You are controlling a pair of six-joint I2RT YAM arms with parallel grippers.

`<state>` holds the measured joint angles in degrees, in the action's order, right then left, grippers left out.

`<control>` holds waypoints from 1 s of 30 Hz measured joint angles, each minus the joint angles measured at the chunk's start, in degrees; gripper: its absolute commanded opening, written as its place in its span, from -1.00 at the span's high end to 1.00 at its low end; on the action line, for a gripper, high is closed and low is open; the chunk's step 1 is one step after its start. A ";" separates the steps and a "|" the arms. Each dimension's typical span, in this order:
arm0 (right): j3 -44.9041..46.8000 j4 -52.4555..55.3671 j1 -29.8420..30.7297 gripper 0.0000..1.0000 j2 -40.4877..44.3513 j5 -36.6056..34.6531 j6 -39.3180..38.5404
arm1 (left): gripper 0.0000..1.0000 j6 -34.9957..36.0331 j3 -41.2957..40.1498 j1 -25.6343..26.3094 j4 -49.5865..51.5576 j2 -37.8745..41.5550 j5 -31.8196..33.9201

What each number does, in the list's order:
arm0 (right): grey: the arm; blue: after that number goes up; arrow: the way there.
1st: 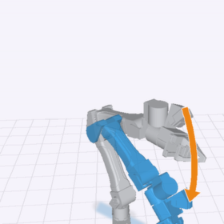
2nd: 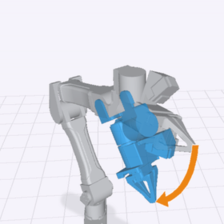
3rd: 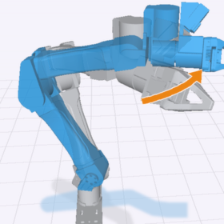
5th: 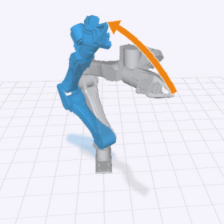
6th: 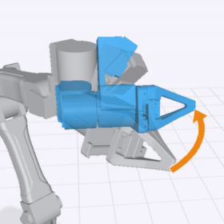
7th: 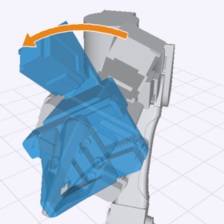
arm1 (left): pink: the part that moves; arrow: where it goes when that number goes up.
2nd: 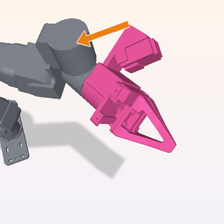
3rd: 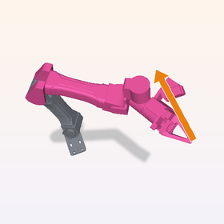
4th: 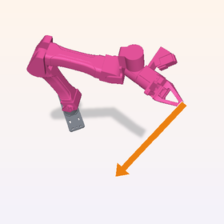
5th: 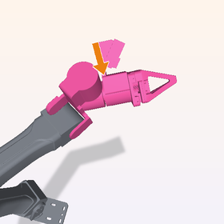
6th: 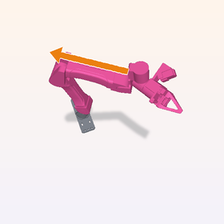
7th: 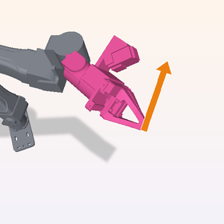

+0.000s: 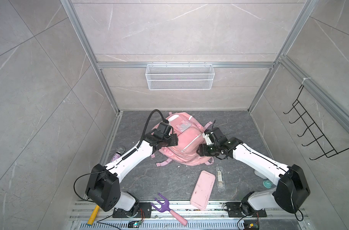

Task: Pack books, pencil case, and school supplies into a backpack
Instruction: Move the pencil case to the bottom-center of the table.

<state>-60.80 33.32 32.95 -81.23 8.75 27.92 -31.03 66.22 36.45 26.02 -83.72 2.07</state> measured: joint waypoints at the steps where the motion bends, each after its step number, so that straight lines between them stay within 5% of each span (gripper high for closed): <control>1: 0.48 -0.02 -0.98 -0.35 0.83 0.00 0.00 | -0.30 0.50 0.33 2.27 0.68 -0.72 0.70; 15: 4.28 -0.57 -18.84 -0.58 5.81 1.36 1.27 | -0.35 4.26 5.22 25.35 5.07 -14.05 3.58; 17: 4.70 -0.68 -20.57 -0.58 6.27 1.95 1.25 | -0.51 5.27 6.12 27.78 5.86 -15.50 3.58; 19: 5.35 -0.72 -21.77 -0.58 6.69 2.69 1.16 | -0.71 6.01 6.67 29.99 6.05 -16.70 3.56; 30: 7.26 -1.99 -23.28 -0.59 7.63 5.88 0.98 | -0.73 6.62 10.88 37.46 7.72 -24.13 2.19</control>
<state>-53.54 31.33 9.67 -73.60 14.63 28.91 -24.40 77.10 73.91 33.74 -107.85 4.25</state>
